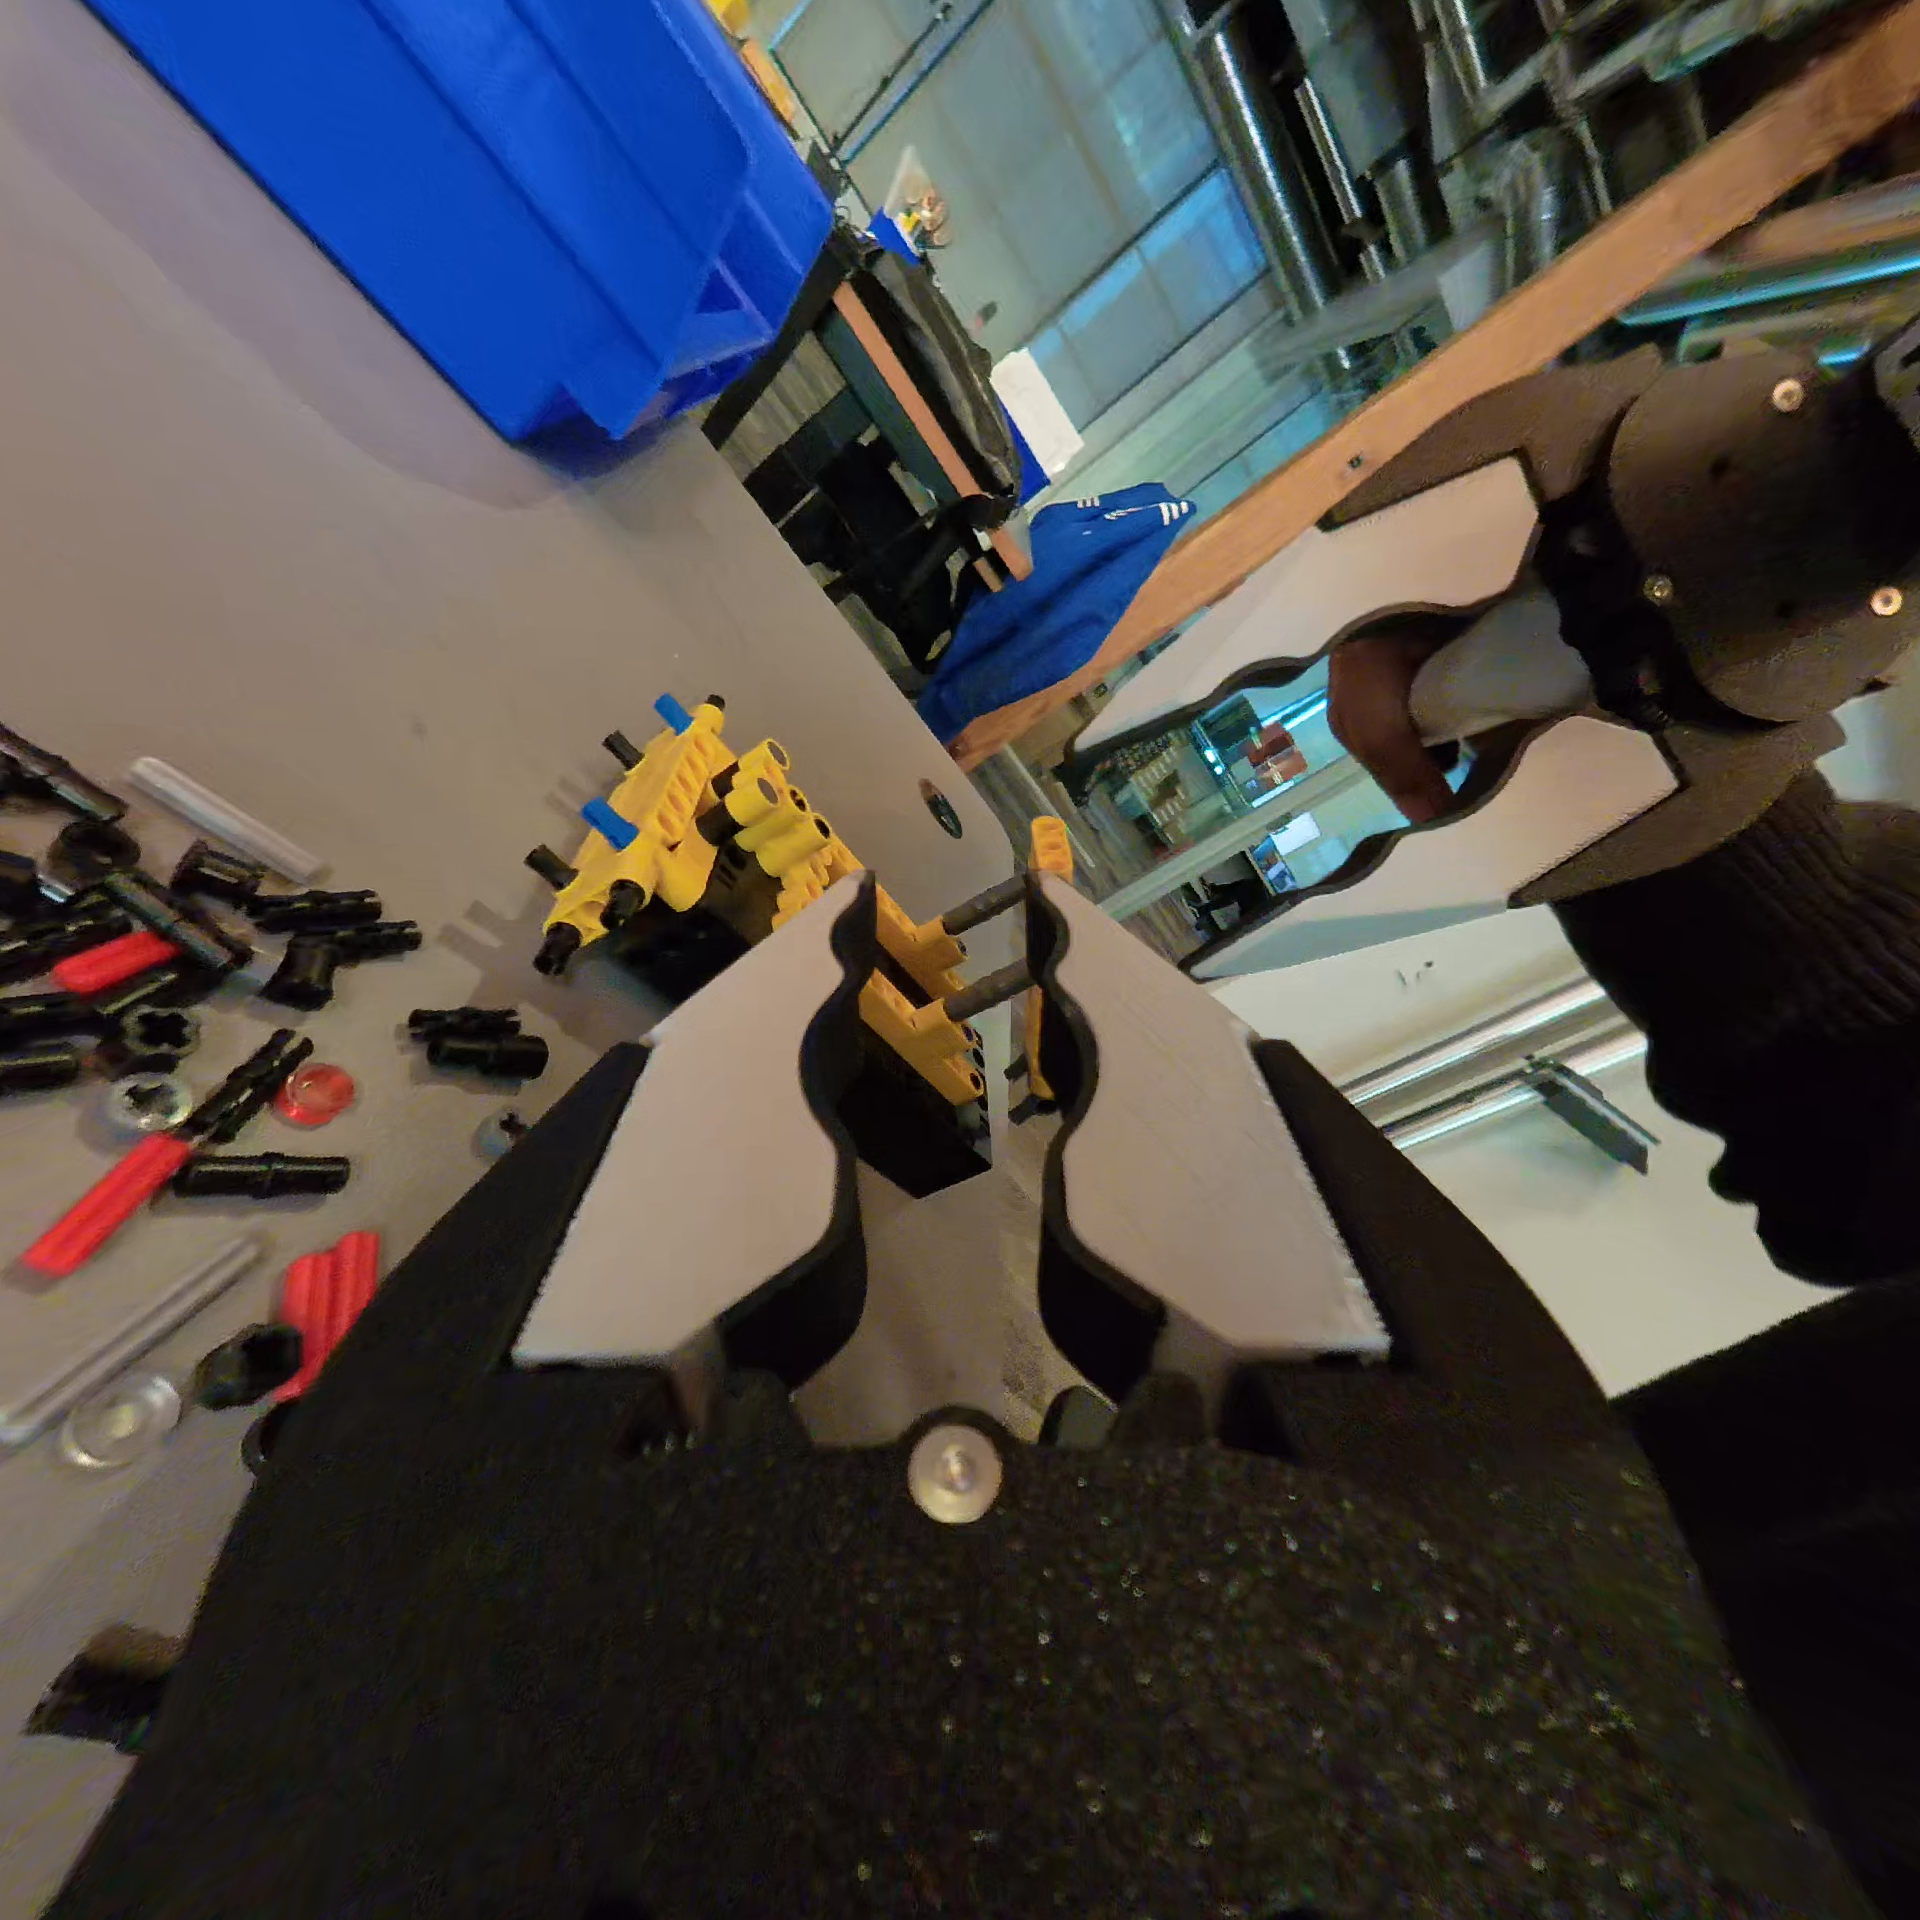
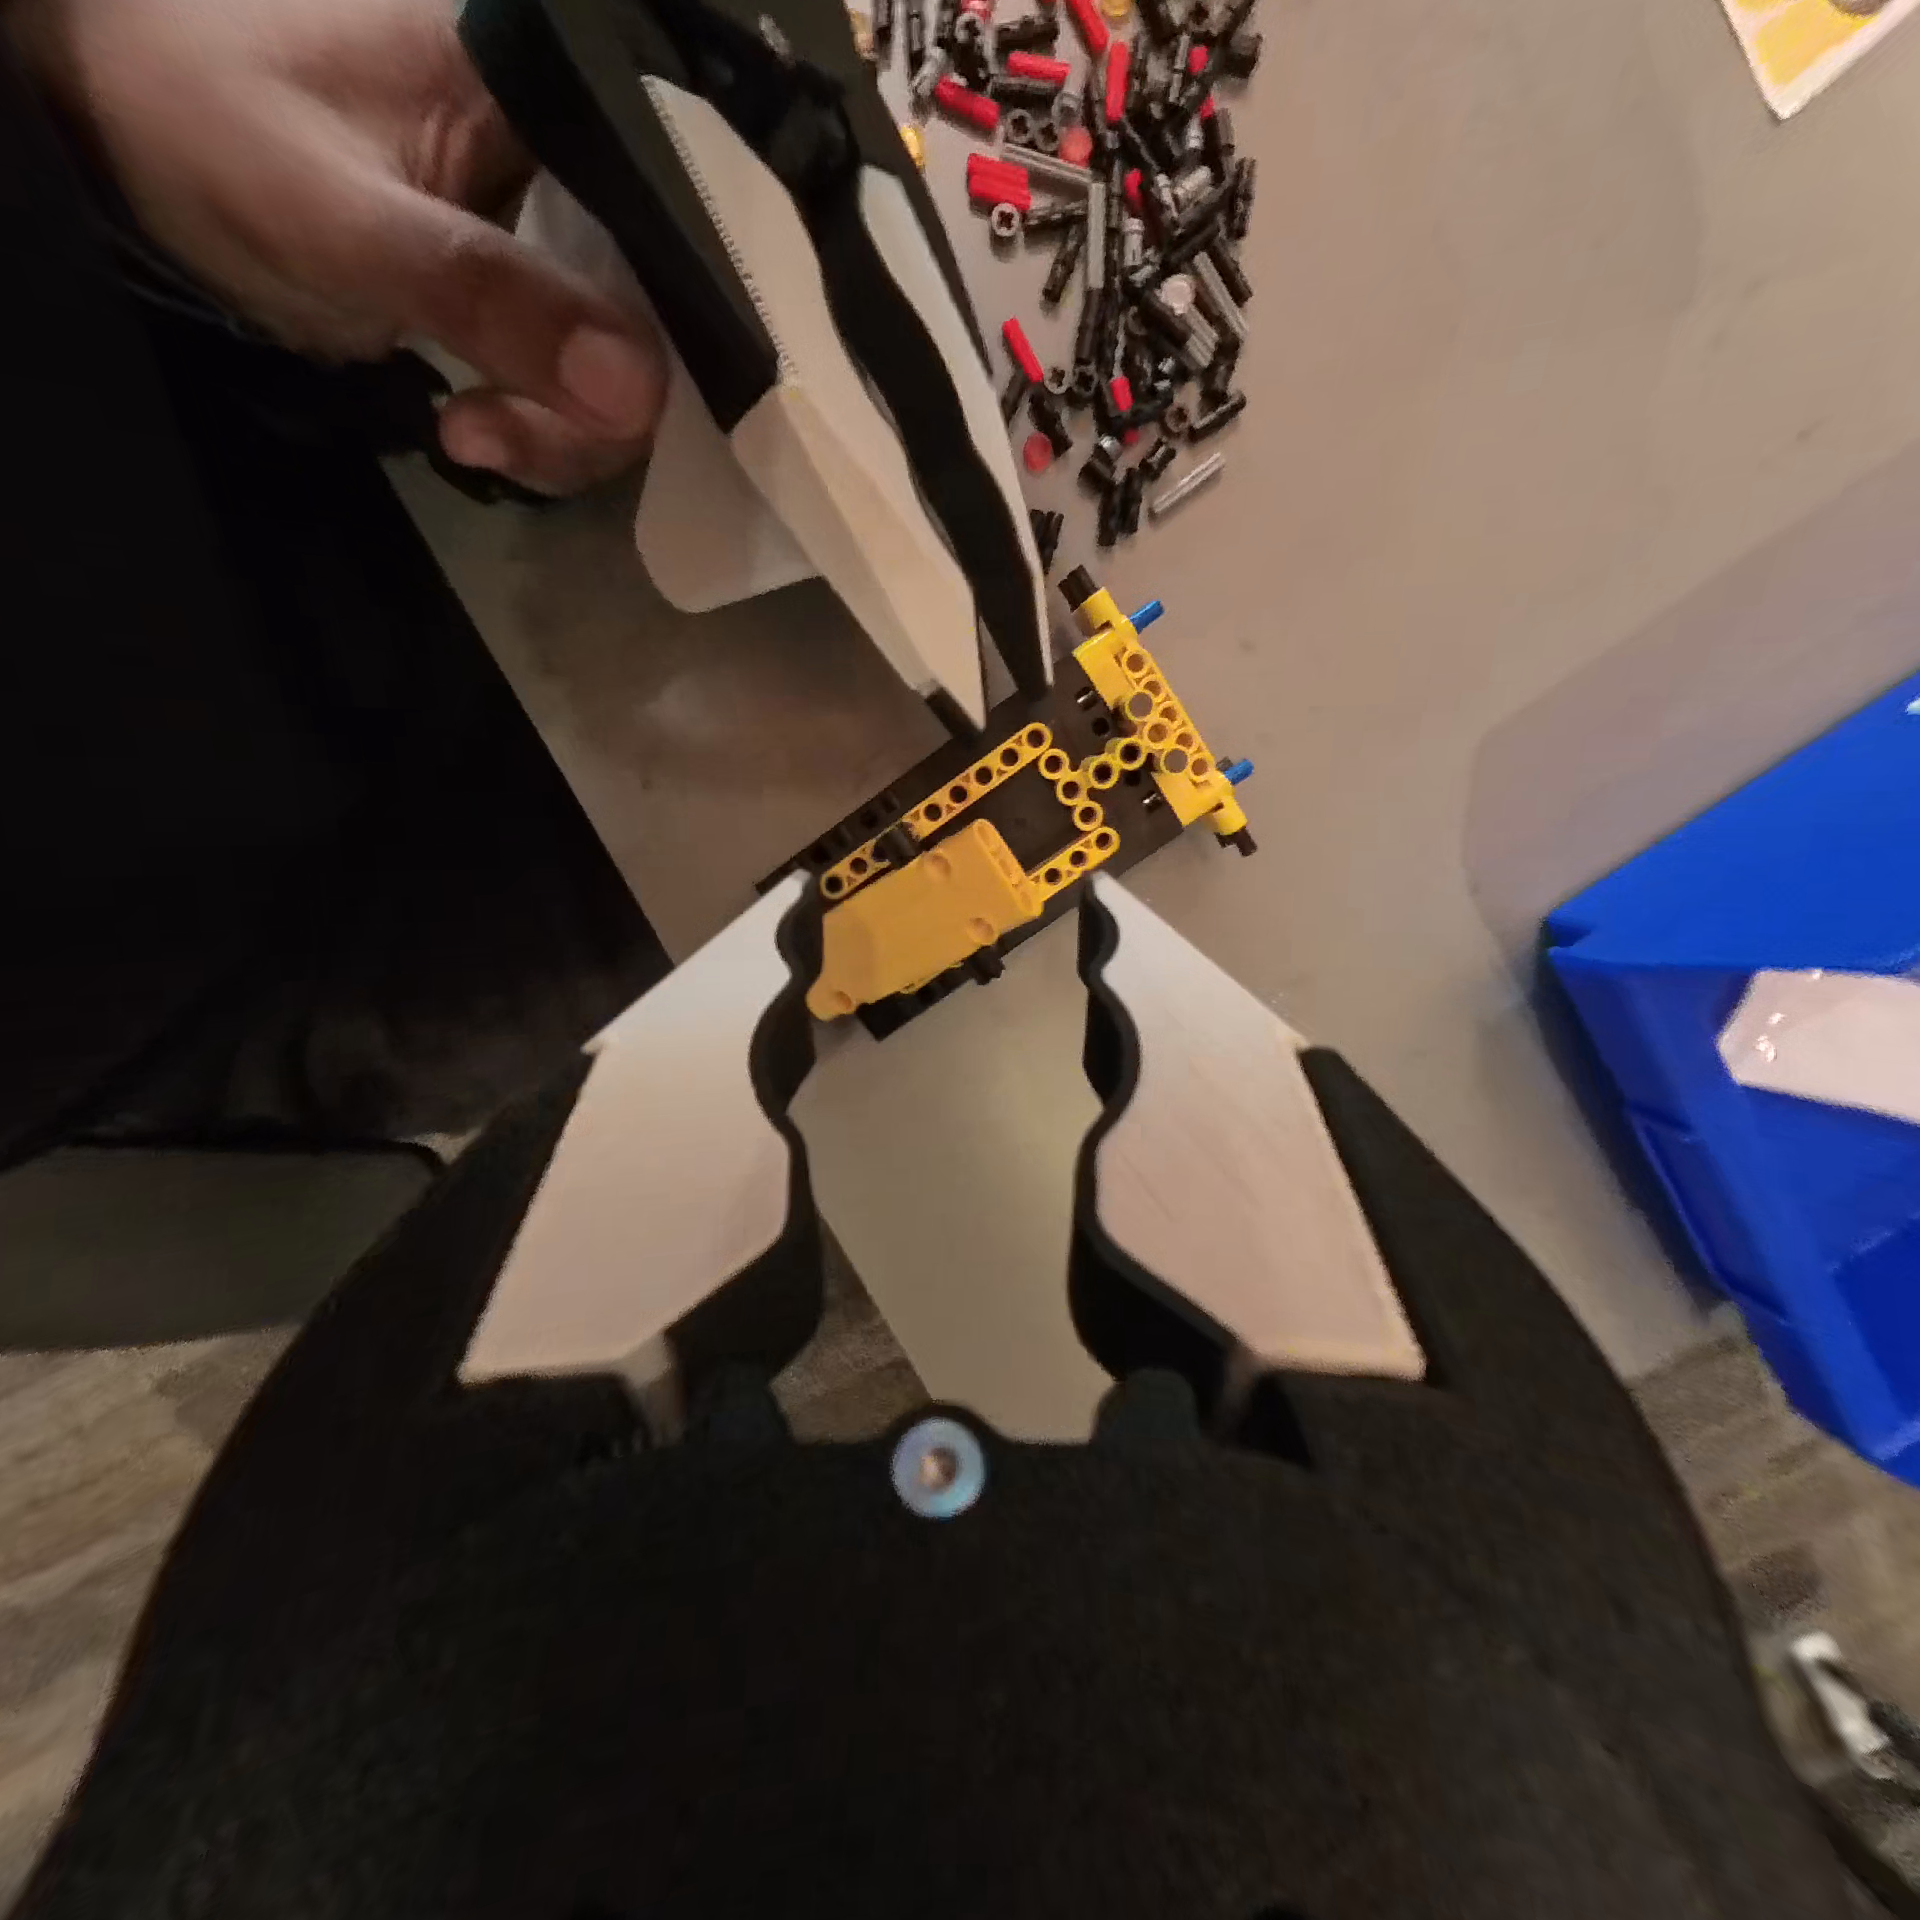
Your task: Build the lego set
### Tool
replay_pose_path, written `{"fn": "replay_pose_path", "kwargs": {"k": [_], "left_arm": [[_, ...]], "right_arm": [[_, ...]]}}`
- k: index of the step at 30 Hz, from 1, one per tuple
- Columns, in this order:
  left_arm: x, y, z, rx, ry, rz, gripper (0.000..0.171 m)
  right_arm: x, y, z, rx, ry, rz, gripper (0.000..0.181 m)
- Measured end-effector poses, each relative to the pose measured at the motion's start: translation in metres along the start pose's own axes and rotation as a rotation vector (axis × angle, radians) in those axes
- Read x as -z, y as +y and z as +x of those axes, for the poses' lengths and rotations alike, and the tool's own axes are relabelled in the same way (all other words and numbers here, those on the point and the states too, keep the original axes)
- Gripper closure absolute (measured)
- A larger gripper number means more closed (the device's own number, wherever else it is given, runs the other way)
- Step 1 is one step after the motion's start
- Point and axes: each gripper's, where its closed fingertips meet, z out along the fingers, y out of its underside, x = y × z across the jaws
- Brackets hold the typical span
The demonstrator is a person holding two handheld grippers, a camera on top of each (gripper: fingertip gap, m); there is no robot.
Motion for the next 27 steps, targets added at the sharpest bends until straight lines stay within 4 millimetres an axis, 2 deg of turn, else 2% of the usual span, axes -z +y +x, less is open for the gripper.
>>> {"fn": "replay_pose_path", "kwargs": {"k": [2,6,12,14,17,21,24,27], "left_arm": [[0.000,0.001,0.001,-0.001,0.007,-0.004,0.148],[0.000,0.000,0.004,-0.015,0.021,0.005,0.149],[0.000,0.002,0.012,-0.015,0.077,0.003,0.148],[-0.001,0.002,0.015,-0.019,0.095,0.004,0.148],[-0.003,0.004,0.016,-0.044,0.089,-0.002,0.148],[-0.008,0.010,0.016,-0.081,0.056,-0.041,0.148],[-0.009,0.013,0.017,-0.112,0.049,-0.056,0.148],[-0.007,0.014,0.029,-0.163,0.103,-0.054,0.147]], "right_arm": [[0.003,0.001,0.002,-0.089,0.049,0.029,0.132],[0.007,0.007,-0.007,-0.249,0.153,0.126,0.133],[0.011,0.038,-0.027,-0.514,0.346,0.283,0.132],[0.008,0.049,-0.034,-0.594,0.388,0.329,0.133],[-0.006,0.054,-0.046,-0.686,0.382,0.410,0.133],[-0.032,0.060,-0.047,-0.751,0.383,0.452,0.133],[-0.043,0.061,-0.047,-0.711,0.400,0.460,0.146],[-0.046,0.063,-0.046,-0.630,0.445,0.441,0.160]]}}
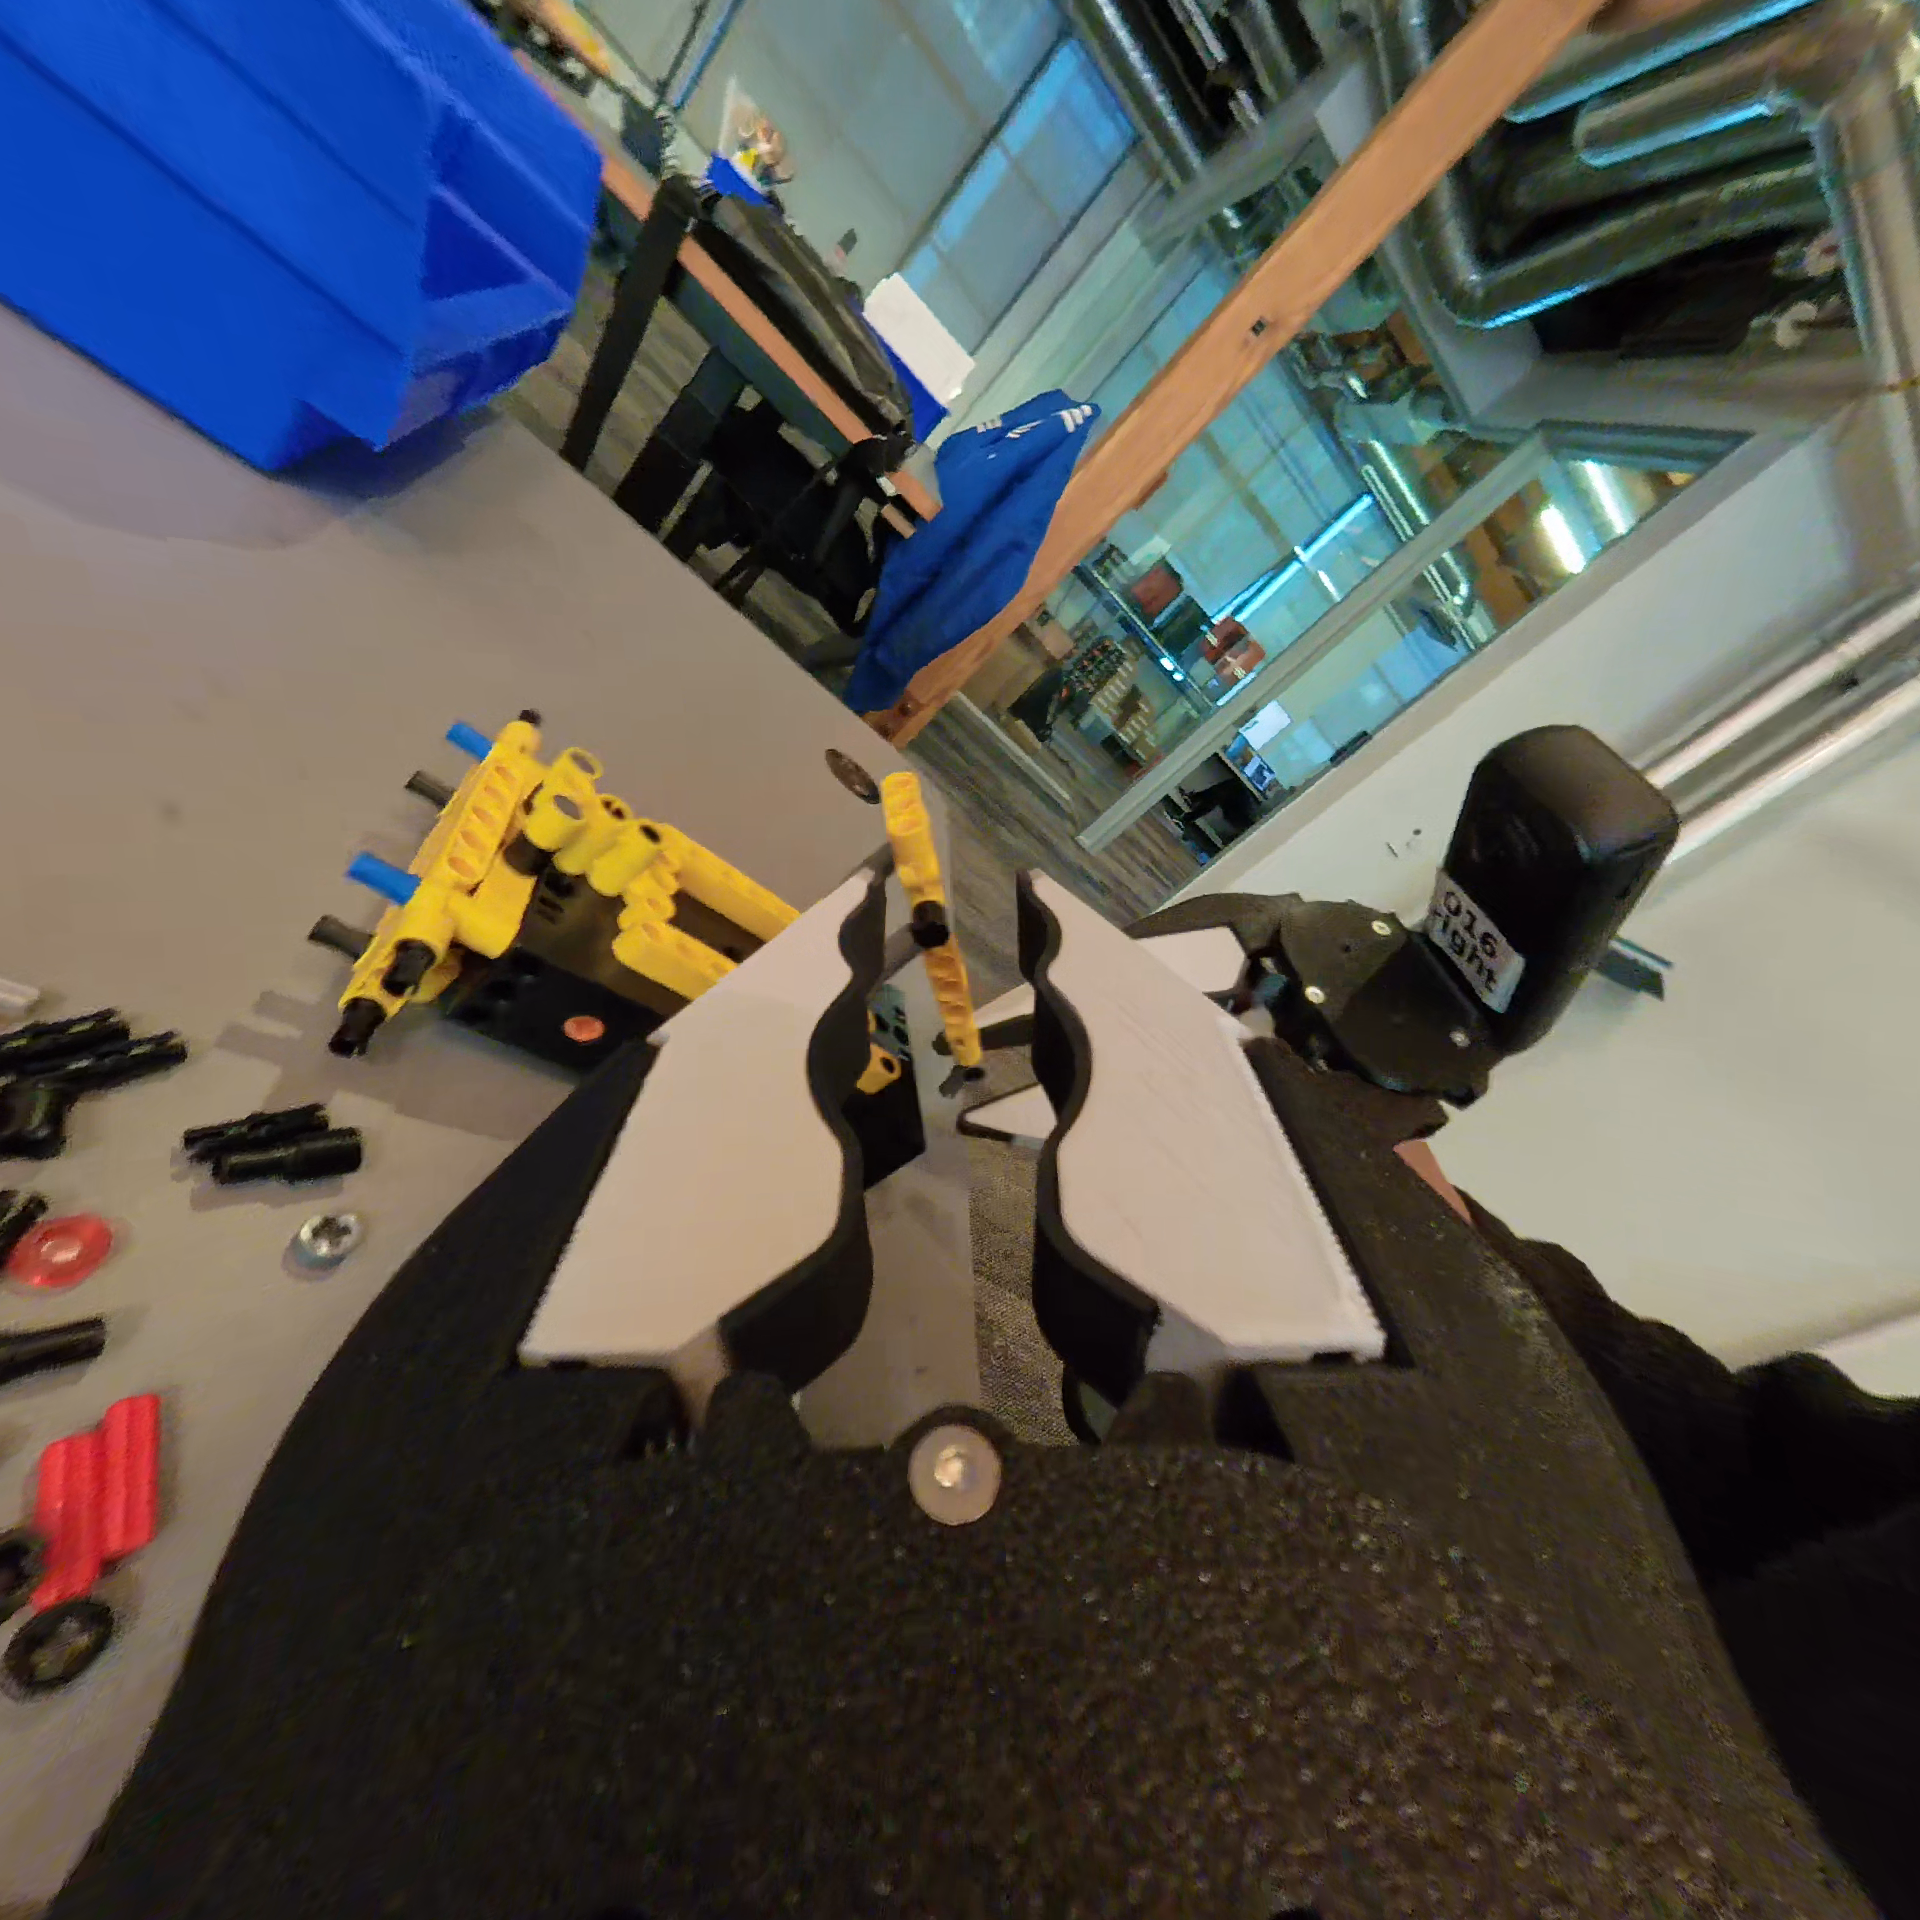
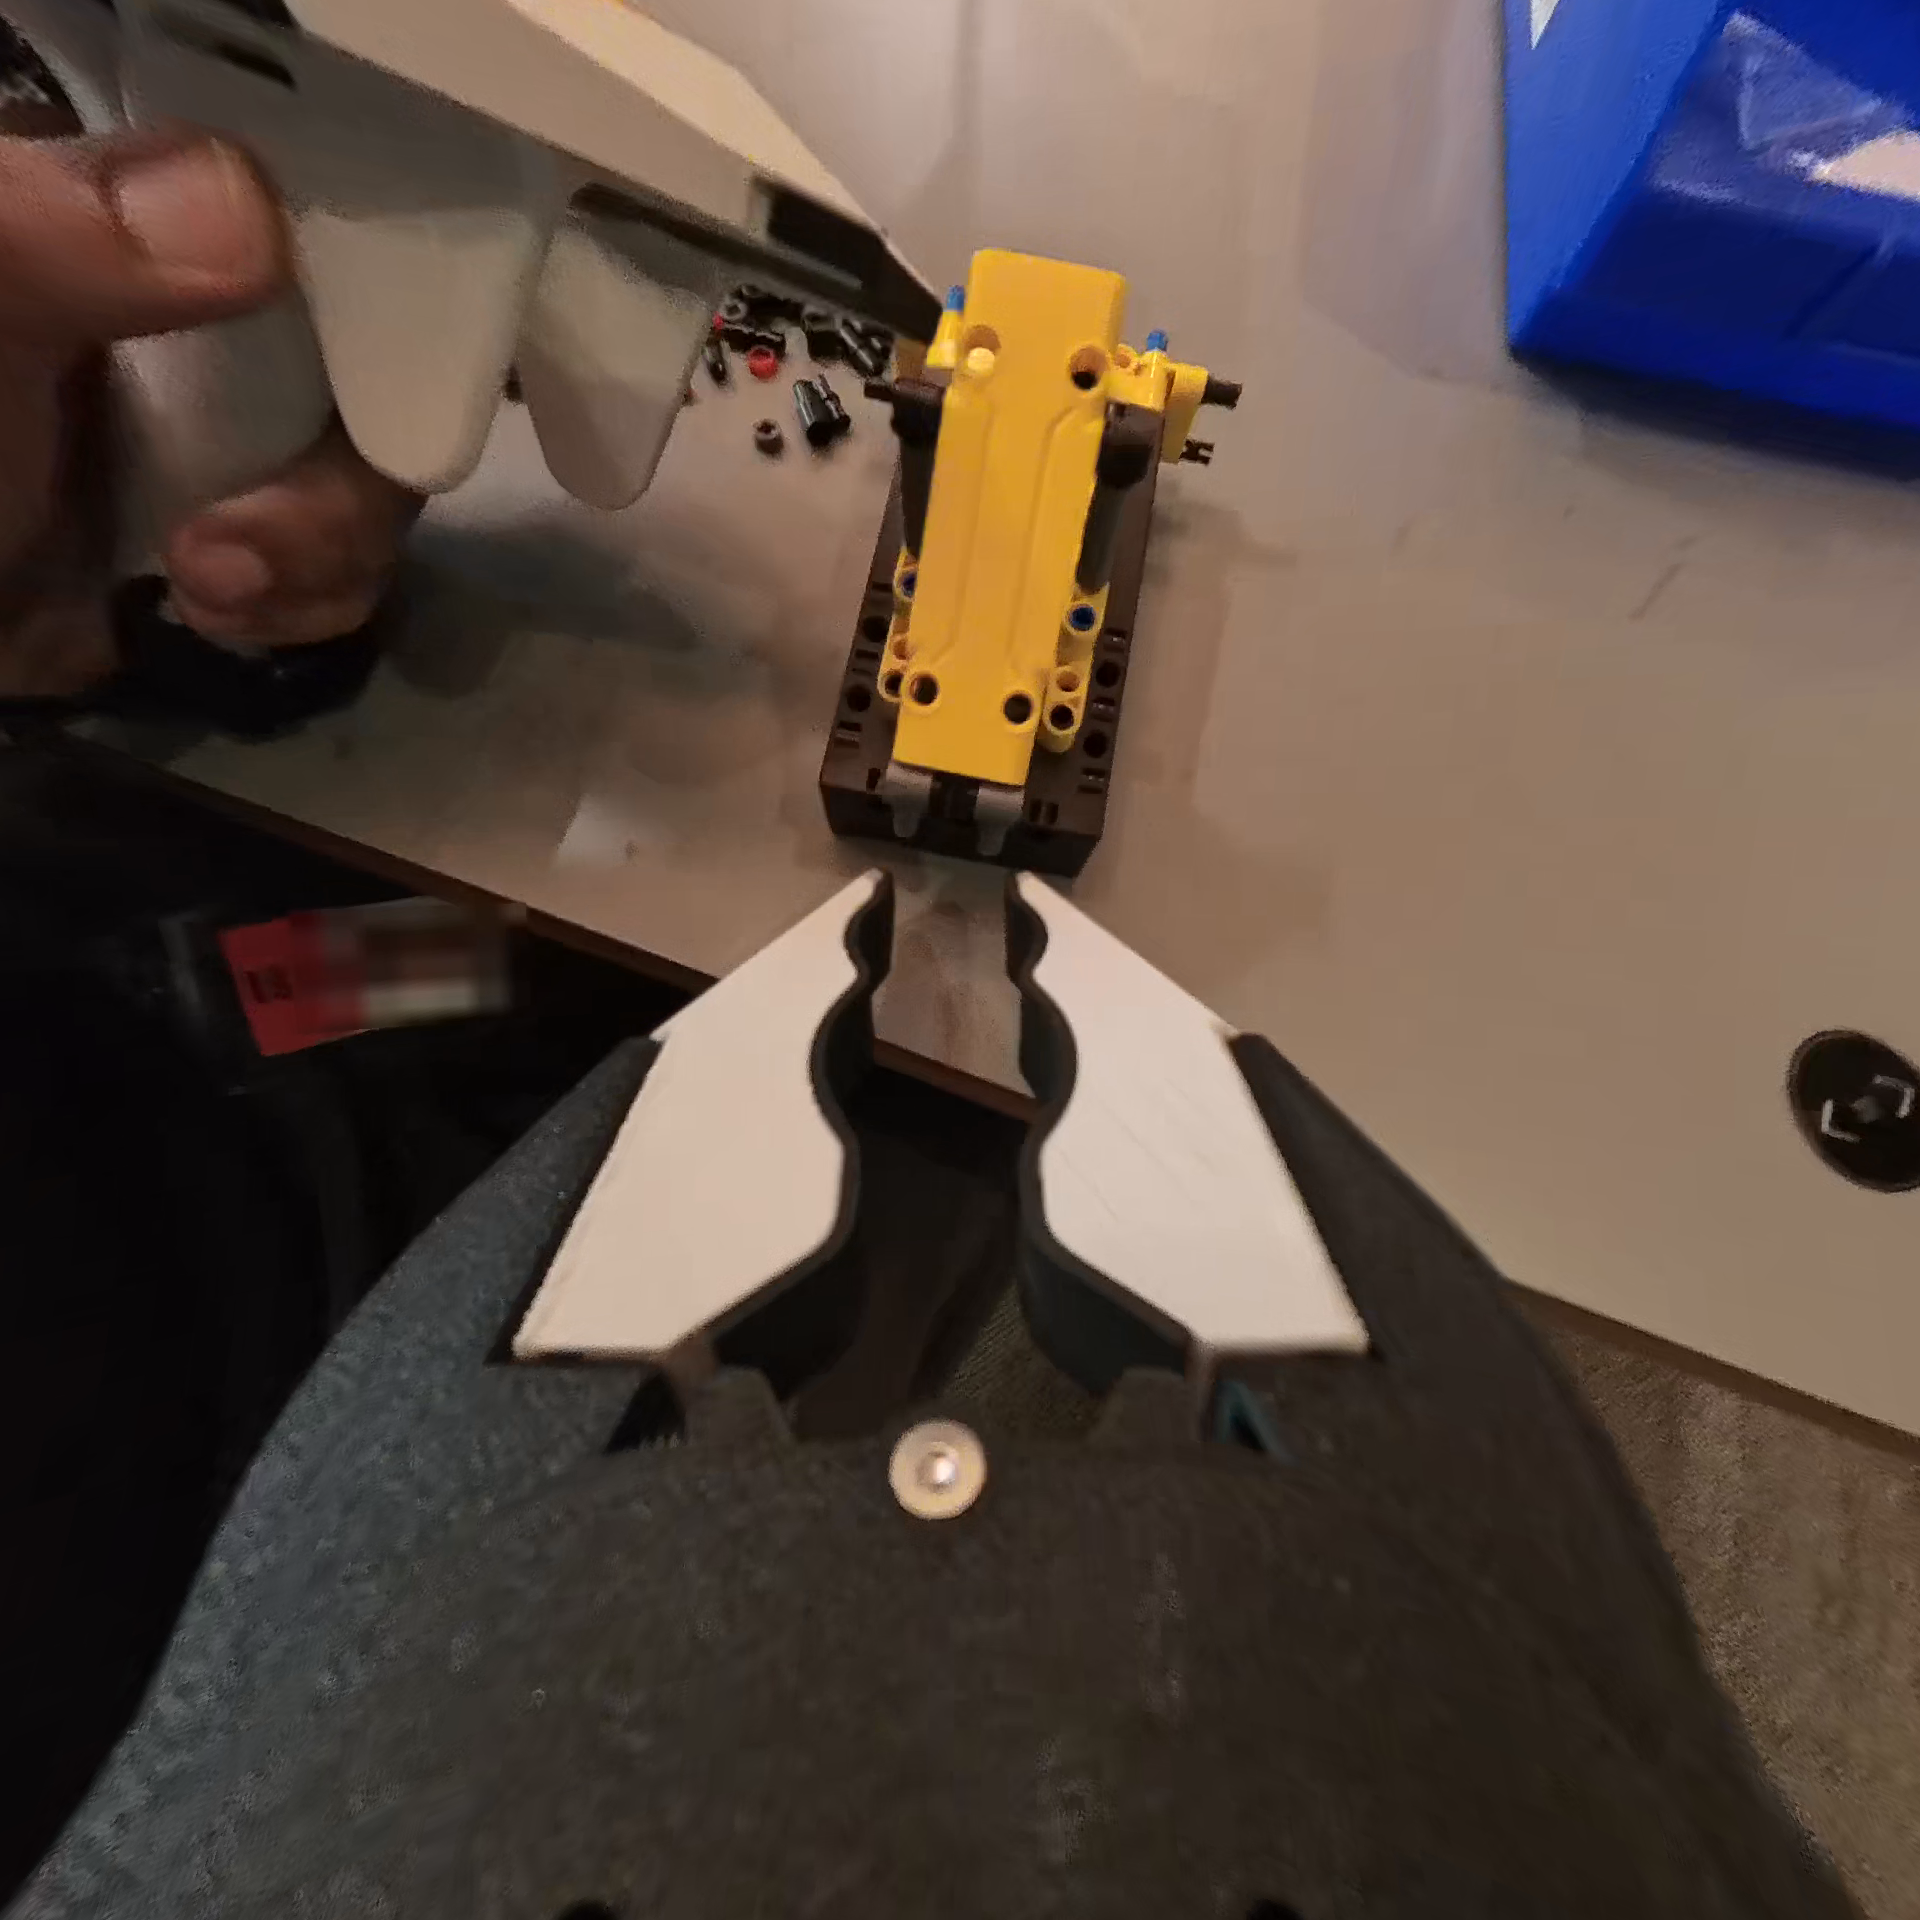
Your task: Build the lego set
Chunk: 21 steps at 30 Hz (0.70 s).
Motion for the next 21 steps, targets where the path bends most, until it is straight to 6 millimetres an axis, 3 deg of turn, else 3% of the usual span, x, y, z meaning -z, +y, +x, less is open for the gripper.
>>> {"fn": "replay_pose_path", "kwargs": {"k": [4,10,12,21], "left_arm": [[-0.006,-0.001,0.004,-0.050,0.022,-0.020,0.144],[-0.025,0.016,-0.008,0.081,0.025,-0.155,0.144],[-0.026,0.017,-0.008,0.098,0.036,-0.166,0.157],[-0.025,0.016,-0.009,0.124,0.048,-0.157,0.158]], "right_arm": [[0.001,-0.009,0.002,0.043,-0.007,0.068,0.170],[-0.001,-0.009,0.005,0.031,-0.032,0.097,0.178],[-0.002,-0.010,0.004,0.026,-0.036,0.114,0.178],[-0.009,-0.013,0.006,-0.002,-0.009,0.179,0.179]]}}
